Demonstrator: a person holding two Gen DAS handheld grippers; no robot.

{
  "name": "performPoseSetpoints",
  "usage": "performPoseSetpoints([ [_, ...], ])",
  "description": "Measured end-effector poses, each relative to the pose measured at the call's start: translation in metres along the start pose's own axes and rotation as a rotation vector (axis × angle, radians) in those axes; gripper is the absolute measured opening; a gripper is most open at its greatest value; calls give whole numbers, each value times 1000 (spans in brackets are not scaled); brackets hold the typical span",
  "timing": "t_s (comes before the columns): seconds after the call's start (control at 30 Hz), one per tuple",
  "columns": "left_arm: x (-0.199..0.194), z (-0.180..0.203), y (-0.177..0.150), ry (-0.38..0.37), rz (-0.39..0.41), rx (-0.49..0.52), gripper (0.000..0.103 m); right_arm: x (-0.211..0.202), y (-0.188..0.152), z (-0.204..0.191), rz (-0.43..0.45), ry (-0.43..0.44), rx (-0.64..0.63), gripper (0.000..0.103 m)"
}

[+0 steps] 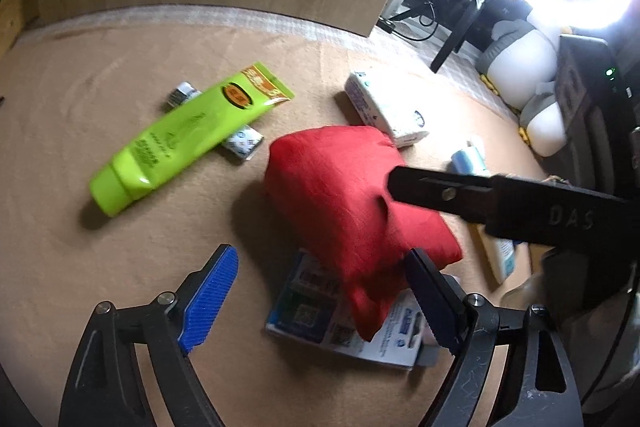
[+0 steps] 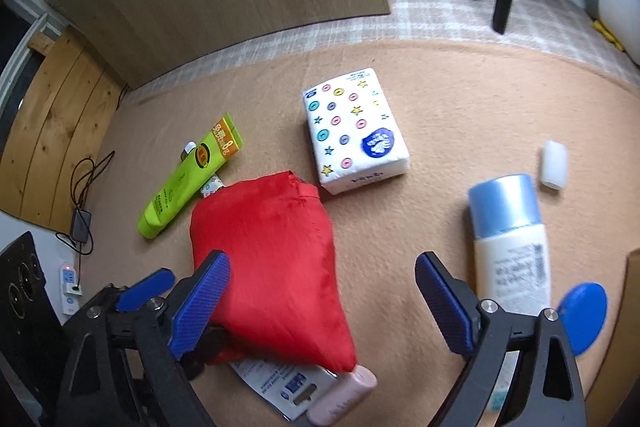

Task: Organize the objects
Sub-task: 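Move the right tool to the red pouch and close its fingers on it, then carry the red pouch with the right tool into the cardboard box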

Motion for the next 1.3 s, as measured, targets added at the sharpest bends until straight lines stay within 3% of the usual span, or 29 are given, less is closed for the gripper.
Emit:
performPoseSetpoints([
  [0.17,7,6,-1,-59,-23,-22,82,12,-7,-7,-46,47,11,85],
  [0.4,12,16,-3,-134,-44,-37,69,15,-7,-20,-66,117,28,64],
  [0.63,13,23,1,-133,-37,-29,68,15,-6,-21,-65,120,37,64],
  [0.97,-18,43,2,-138,11,11,67,-11,-8,-24,-23,145,54,63],
  [1.3,-59,117,-13,-193,61,127,67,-81,-18,-9,86,130,54,63],
])
Point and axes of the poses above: each gripper's, at about its wrist camera, not at the fingertips, and x roughly the way its jaws point, z to its right, y to its top, the point moved 10 cm from there along x, roughly the way its jaws point, and after that the axes turned 2 degrees about z, right-handed, at the moved point
